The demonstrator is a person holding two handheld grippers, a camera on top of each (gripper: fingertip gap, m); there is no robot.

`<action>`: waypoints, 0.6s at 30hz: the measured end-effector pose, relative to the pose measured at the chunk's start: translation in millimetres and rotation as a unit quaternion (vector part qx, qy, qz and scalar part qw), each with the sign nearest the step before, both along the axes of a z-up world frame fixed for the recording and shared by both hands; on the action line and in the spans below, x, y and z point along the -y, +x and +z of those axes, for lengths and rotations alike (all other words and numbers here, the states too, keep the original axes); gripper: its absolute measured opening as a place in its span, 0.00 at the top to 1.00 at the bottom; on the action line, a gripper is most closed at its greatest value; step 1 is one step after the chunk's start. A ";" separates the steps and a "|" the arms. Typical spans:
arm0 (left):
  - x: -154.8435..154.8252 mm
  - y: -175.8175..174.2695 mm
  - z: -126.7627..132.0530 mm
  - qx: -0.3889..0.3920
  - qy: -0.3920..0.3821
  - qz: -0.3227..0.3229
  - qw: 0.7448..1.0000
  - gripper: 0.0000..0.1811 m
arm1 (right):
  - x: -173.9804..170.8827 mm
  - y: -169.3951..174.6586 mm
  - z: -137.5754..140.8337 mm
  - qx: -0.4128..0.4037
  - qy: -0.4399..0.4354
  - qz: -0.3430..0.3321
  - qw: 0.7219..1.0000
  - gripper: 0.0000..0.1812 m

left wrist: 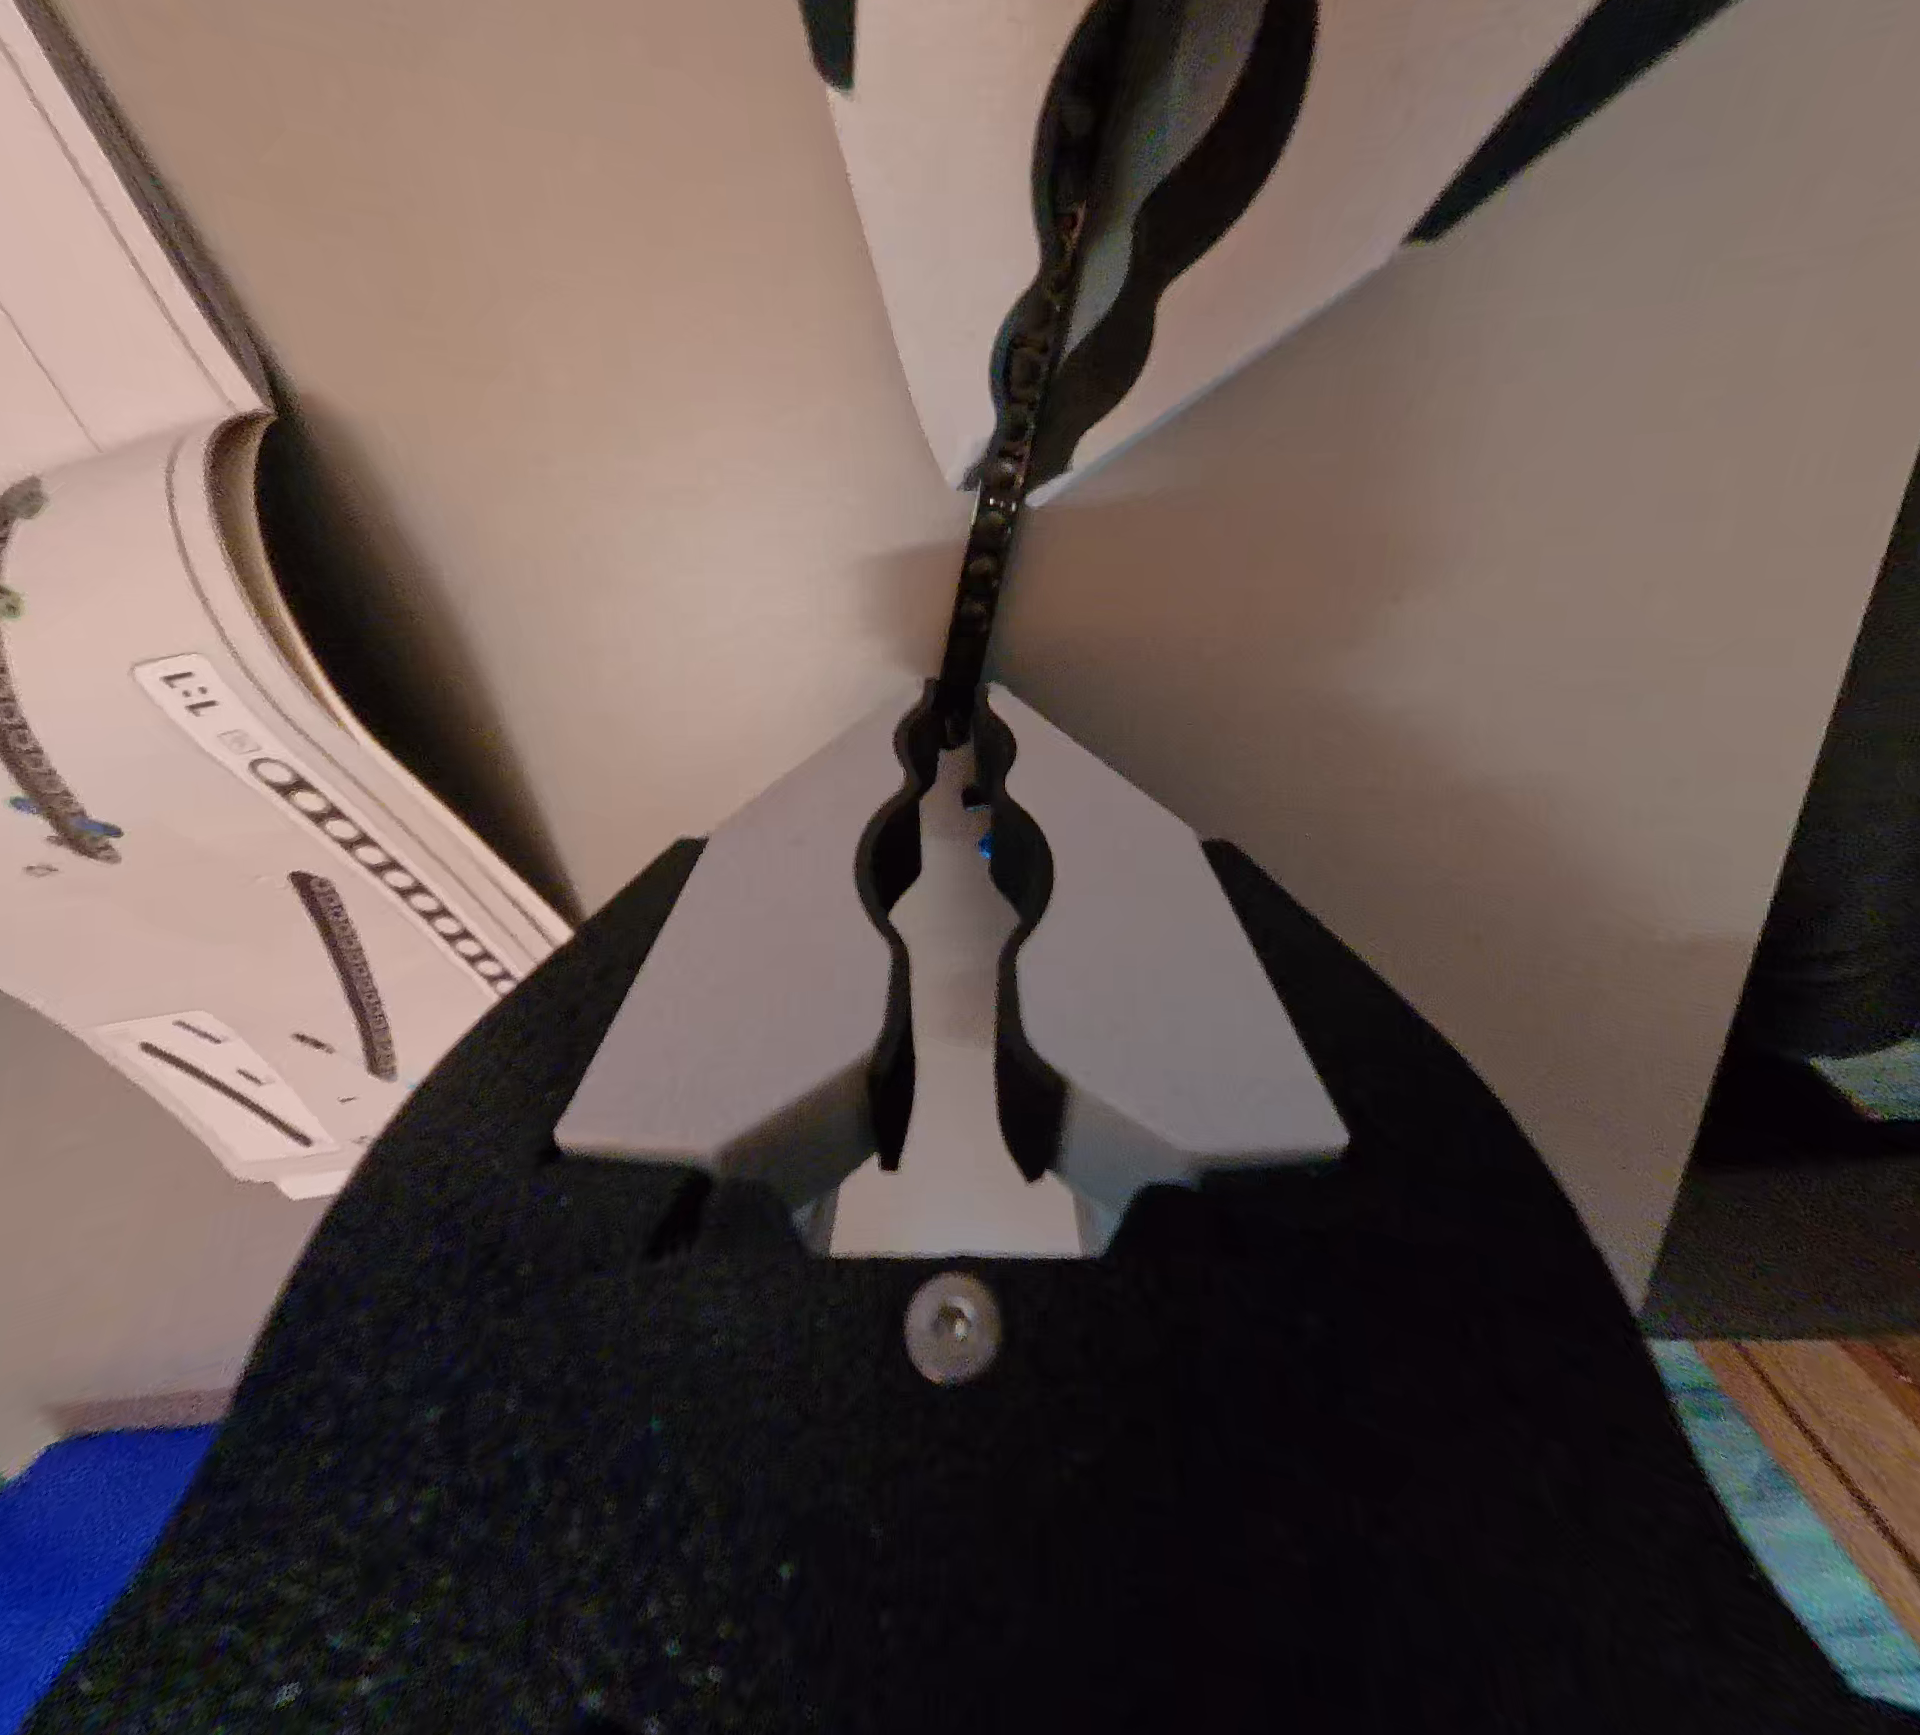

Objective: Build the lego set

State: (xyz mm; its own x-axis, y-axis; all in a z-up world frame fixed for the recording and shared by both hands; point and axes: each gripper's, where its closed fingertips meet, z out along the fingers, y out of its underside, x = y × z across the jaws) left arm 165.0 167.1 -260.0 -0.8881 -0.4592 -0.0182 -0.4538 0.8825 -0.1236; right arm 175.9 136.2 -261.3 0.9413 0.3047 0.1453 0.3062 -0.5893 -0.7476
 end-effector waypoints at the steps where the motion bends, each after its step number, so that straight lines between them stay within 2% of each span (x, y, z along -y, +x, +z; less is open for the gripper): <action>1: -5.1 -1.0 1.4 0.004 0.013 -0.011 1.000 0.99 | 0.0 0.1 -0.1 0.001 0.000 0.000 1.000 0.97; 3: -9.9 -0.5 7.4 0.018 0.013 -0.019 1.000 0.99 | 0.0 0.0 0.0 -0.001 0.000 0.000 1.000 0.97; 8: 1.3 7.5 27.3 0.055 -0.079 0.000 0.995 0.99 | -0.1 0.0 -0.1 -0.012 -0.004 0.000 1.000 0.97; 14: 0.6 -1.3 13.8 0.072 -0.166 0.024 0.983 0.99 | -0.1 -0.1 0.0 -0.009 -0.003 0.000 1.000 0.97; 18: -5.8 -4.6 5.6 0.101 -0.180 0.043 0.977 0.99 | 0.0 -0.2 0.1 -0.012 -0.004 0.000 1.000 0.97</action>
State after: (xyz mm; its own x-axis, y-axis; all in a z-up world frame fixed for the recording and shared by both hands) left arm 160.4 172.9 -254.4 -0.8406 -0.5415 -0.0127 -0.4590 0.7245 -0.5142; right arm 175.7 136.2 -261.2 0.9442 0.3066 0.1203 0.2889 -0.5952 -0.7499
